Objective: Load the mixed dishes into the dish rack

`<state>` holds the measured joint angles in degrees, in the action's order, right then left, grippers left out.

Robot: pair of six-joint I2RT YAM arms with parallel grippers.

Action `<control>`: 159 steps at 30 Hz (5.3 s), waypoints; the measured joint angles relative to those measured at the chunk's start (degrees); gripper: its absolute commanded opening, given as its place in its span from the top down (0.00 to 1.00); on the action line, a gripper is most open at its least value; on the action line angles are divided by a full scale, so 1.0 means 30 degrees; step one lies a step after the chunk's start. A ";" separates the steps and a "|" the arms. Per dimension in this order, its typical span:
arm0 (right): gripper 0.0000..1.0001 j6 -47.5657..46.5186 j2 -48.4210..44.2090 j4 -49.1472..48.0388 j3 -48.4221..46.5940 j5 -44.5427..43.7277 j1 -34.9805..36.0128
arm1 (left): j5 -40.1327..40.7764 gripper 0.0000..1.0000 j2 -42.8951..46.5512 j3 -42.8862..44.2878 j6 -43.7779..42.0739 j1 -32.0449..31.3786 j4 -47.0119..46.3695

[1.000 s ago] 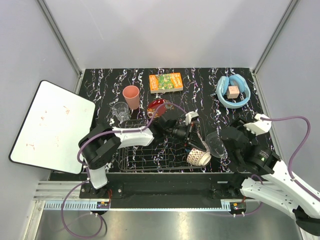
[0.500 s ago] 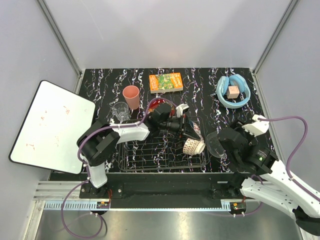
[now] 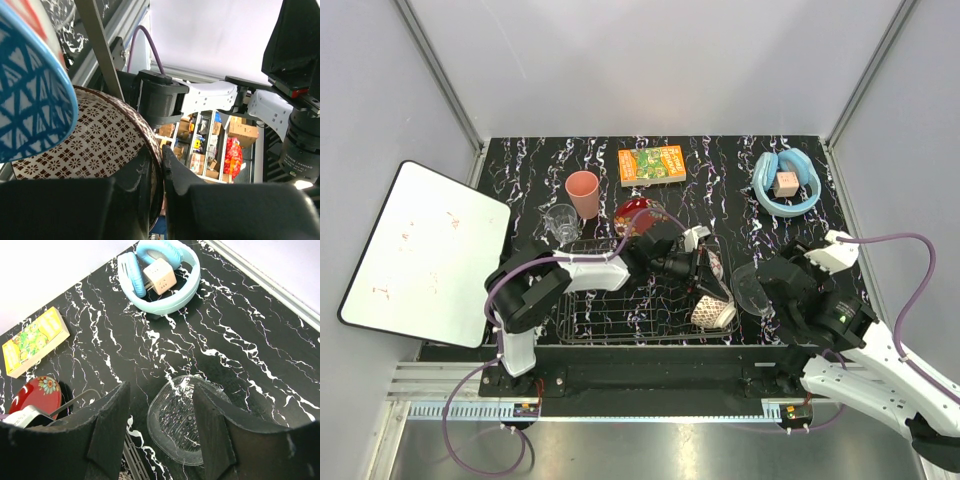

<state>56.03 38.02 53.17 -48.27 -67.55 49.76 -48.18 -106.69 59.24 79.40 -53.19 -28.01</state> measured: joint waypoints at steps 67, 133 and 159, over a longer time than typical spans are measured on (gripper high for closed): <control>0.25 0.2120 1.2327 0.1800 -0.4881 0.5362 0.4102 | -0.0401 0.01 1.2065 0.3818 -2.4735 1.5744 2.4166; 0.94 0.9901 1.5715 0.8641 -0.6645 0.7235 0.6040 | 0.0874 0.01 1.4666 -0.0226 -2.6957 1.8331 2.4312; 0.55 0.5566 1.5446 0.8109 -0.8531 1.2954 0.6142 | 0.1362 0.01 1.5322 -0.1370 -2.7270 1.8331 2.3336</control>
<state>72.73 84.36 77.49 -73.87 -28.69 68.18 -44.10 -60.73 55.13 -2.42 1.80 42.00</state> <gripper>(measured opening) 0.432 0.988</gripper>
